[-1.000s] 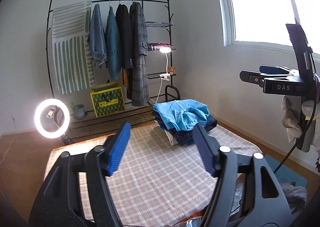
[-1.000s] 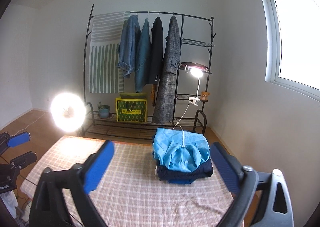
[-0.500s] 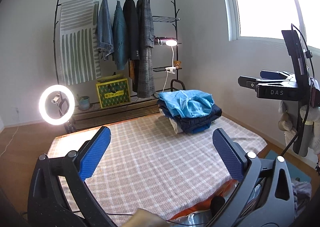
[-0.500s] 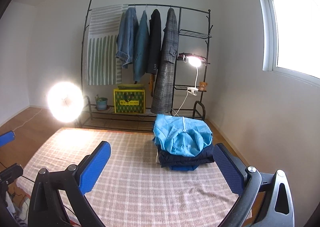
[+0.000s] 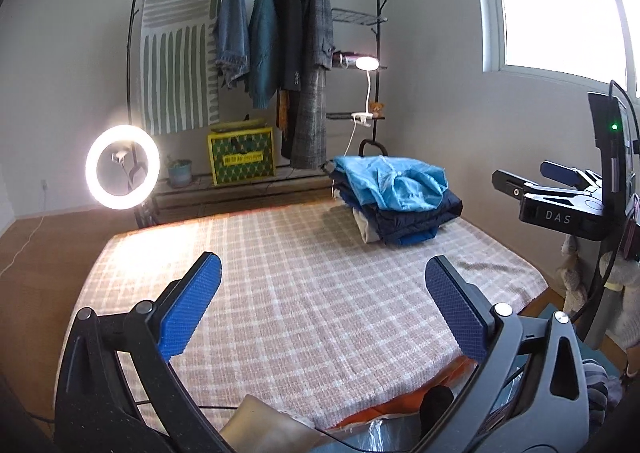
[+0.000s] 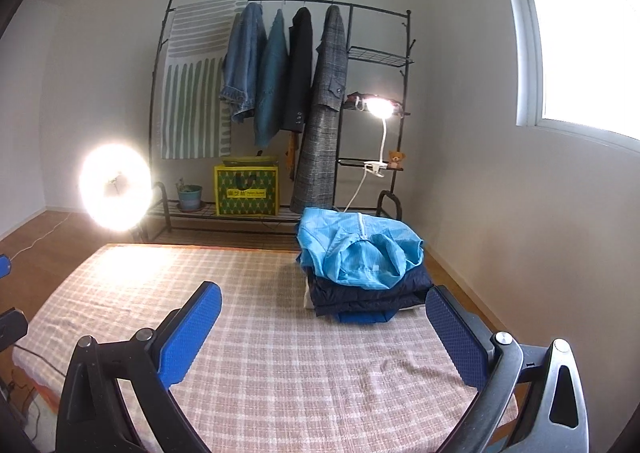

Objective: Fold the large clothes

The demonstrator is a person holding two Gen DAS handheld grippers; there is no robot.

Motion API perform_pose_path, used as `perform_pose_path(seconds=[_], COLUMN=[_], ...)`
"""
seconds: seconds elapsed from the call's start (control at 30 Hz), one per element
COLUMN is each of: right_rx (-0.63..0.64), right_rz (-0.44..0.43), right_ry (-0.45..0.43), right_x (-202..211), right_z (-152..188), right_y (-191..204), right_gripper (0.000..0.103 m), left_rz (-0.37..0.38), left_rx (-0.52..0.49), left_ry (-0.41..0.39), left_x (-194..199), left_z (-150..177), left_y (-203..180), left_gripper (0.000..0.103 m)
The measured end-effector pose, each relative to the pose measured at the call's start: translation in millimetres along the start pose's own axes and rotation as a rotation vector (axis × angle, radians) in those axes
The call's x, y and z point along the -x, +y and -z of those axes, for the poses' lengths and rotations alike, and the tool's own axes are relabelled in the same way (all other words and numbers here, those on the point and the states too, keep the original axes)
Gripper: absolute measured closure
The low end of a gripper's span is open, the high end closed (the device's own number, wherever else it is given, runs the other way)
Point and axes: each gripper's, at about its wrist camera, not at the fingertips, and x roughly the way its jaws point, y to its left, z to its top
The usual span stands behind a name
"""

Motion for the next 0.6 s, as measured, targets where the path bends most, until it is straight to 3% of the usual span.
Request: perform_pose_path(seconds=[0.6], right_rx=[-0.051], right_rz=[-0.011], right_ry=[0.074], right_x=[-57], right_z=[57], right_y=[0], right_gripper=[0.000], left_rz=[-0.076], left_rx=[-0.007], left_ry=[0.082], left_x=[-39], left_z=[30], left_y=[8], left_gripper=[0.000])
